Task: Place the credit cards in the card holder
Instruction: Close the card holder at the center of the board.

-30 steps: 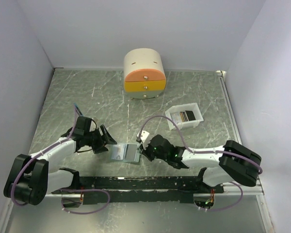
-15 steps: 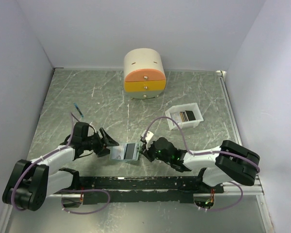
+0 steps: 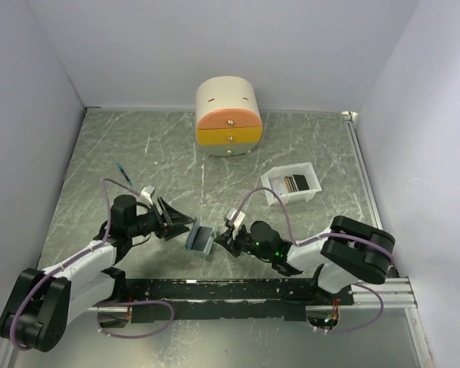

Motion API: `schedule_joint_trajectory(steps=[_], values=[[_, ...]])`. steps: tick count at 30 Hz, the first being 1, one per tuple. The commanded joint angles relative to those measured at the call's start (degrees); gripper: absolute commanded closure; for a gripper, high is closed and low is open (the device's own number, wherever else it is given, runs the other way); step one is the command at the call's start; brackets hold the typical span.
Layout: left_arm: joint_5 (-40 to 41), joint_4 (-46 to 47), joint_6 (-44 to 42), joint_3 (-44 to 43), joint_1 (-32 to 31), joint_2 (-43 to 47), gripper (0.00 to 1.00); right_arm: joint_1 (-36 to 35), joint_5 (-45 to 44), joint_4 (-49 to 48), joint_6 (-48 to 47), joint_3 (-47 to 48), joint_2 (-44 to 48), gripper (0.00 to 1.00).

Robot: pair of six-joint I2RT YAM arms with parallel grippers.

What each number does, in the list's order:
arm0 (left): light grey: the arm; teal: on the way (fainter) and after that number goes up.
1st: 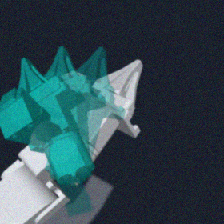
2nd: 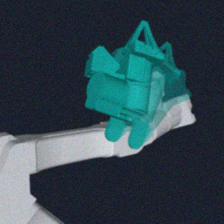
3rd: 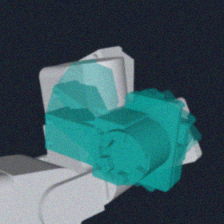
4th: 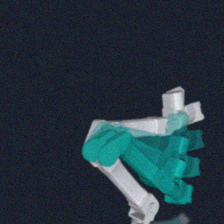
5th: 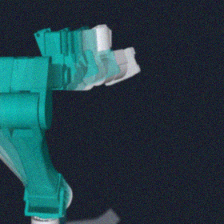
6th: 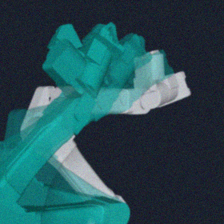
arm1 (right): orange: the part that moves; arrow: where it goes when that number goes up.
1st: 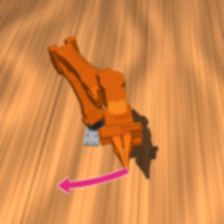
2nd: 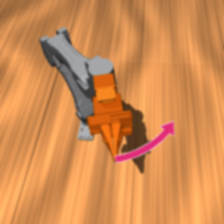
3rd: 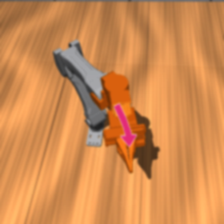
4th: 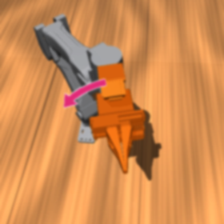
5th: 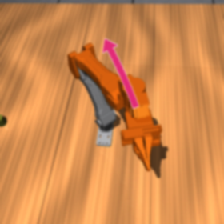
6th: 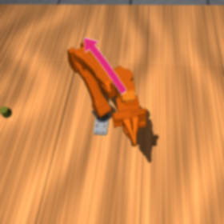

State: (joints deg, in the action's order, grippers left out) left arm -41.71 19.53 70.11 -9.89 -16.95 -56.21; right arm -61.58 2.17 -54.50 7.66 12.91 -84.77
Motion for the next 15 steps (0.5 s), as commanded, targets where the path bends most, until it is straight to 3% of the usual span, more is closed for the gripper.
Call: schedule_joint_trajectory(steps=[1, 4, 9, 15], values=[[-2.34, 11.93, 2.53, 2.79, -1.28, -4.13, 0.39, -0.21, 0.37, -11.47, -0.22, -1.55, -2.46, 1.0], [-1.68, 17.89, 4.72, 4.06, -3.46, -7.86, 0.45, -0.21, 0.75, -14.92, -0.02, -2.64, -3.73, 1.0], [3.06, 14.31, 1.8, 1.37, -8.96, -11.24, 0.47, -0.21, 1.2, -20.45, 0.07, -4.33, -5.32, 1.0], [7.88, 6.98, -4.14, -1.66, -9.87, -13.91, 0.57, -0.21, 0.86, -19.2, -0.67, -4.73, -4.56, 1.0]])
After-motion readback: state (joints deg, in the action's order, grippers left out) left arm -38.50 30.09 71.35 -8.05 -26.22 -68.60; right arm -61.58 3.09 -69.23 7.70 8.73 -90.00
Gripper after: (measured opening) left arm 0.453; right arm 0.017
